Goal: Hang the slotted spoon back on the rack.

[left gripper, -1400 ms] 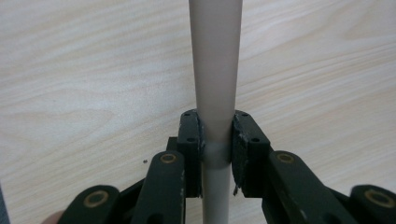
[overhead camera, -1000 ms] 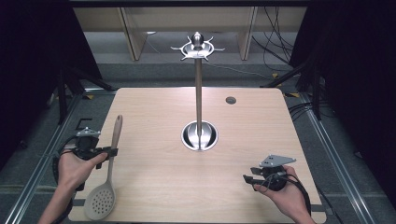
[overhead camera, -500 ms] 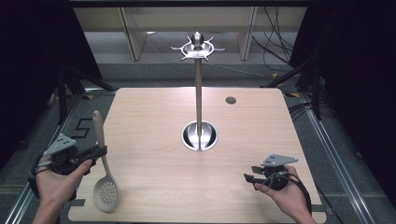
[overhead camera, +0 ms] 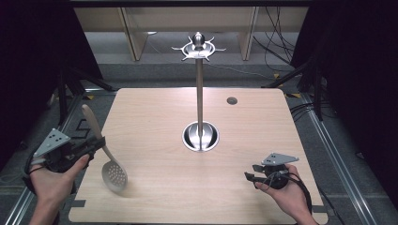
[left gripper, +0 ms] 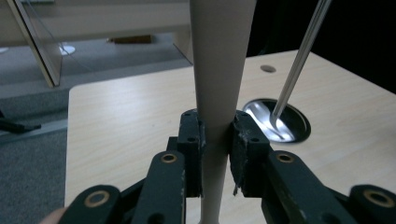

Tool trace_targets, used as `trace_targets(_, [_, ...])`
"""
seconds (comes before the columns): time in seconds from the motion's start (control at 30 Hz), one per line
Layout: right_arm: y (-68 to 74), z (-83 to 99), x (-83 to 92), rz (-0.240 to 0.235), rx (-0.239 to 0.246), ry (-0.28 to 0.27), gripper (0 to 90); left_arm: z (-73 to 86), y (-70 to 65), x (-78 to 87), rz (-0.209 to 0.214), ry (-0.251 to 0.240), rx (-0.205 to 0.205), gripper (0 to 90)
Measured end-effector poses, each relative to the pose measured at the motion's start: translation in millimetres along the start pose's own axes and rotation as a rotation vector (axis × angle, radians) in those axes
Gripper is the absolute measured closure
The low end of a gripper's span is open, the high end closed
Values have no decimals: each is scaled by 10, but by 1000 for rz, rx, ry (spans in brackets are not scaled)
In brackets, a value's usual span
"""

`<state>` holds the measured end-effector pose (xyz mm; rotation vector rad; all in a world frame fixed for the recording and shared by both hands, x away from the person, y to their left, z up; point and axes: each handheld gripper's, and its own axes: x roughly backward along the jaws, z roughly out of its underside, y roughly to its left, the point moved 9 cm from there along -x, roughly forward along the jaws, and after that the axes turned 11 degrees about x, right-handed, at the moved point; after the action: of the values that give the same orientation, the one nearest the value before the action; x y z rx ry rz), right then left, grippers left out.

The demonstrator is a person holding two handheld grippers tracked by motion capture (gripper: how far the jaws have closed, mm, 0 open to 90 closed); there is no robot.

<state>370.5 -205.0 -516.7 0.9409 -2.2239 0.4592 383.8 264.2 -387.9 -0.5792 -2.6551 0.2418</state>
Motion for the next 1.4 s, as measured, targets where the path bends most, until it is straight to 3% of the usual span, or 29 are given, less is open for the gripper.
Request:
trace_targets(0.1, [-21,1,-11,-1,13,-10,539,-55,-56,-19,7,-15,-3,748])
trace_targets(0.23, [-20,3,25,-2,-14,-10,539,-118,-145,-79,19,-32,-20,748])
trace_targets(0.3, [-69,17,37,14,11,-15,539,-135,-190,-104,29,-37,-17,748])
trace_targets(0.37, [-51,18,50,10,-19,-9,540,-160,-245,-123,42,-38,-30,748])
trace_targets(0.4, [-69,14,41,20,-2,-22,540,-176,-270,-132,46,-41,-34,748])
trace_targets(0.43, [-91,21,62,29,13,-16,539,-177,-347,-139,66,-28,-4,748])
trace_targets(0.47, [-91,21,62,29,13,-16,539,-177,-347,-139,66,-28,-4,748])
trace_targets(0.5, [-77,19,63,21,-2,-18,540,-217,-342,-156,58,-36,-39,748])
trace_targets(0.53, [-73,27,75,23,-6,-13,539,-218,-391,-165,73,-31,-24,748])
trace_targets(0.57, [-73,19,73,25,-7,-21,539,-246,-395,-177,68,-38,-51,748])
trace_targets(0.7, [-81,8,84,36,4,-23,539,-287,-516,-204,97,-41,-58,748])
trace_targets(0.73, [-83,9,83,37,4,-23,539,-309,-539,-218,103,-47,-78,748])
trace_targets(0.8, [-91,10,84,41,3,-25,538,-314,-583,-236,108,-38,-74,748])
trace_targets(0.83, [-68,14,89,39,-25,-20,537,-327,-607,-254,111,-41,-79,748])
trace_targets(0.93, [-105,9,90,46,5,-31,535,-343,-659,-292,119,-37,-89,747])
trace_targets(1.27, [-101,6,83,45,5,-31,535,-400,-804,-397,137,-37,-126,747])
trace_targets(1.33, [-100,6,83,45,5,-32,534,-411,-814,-413,135,-27,-152,747])
trace_targets(1.4, [-100,5,84,45,5,-32,535,-425,-852,-442,141,-39,-141,747])
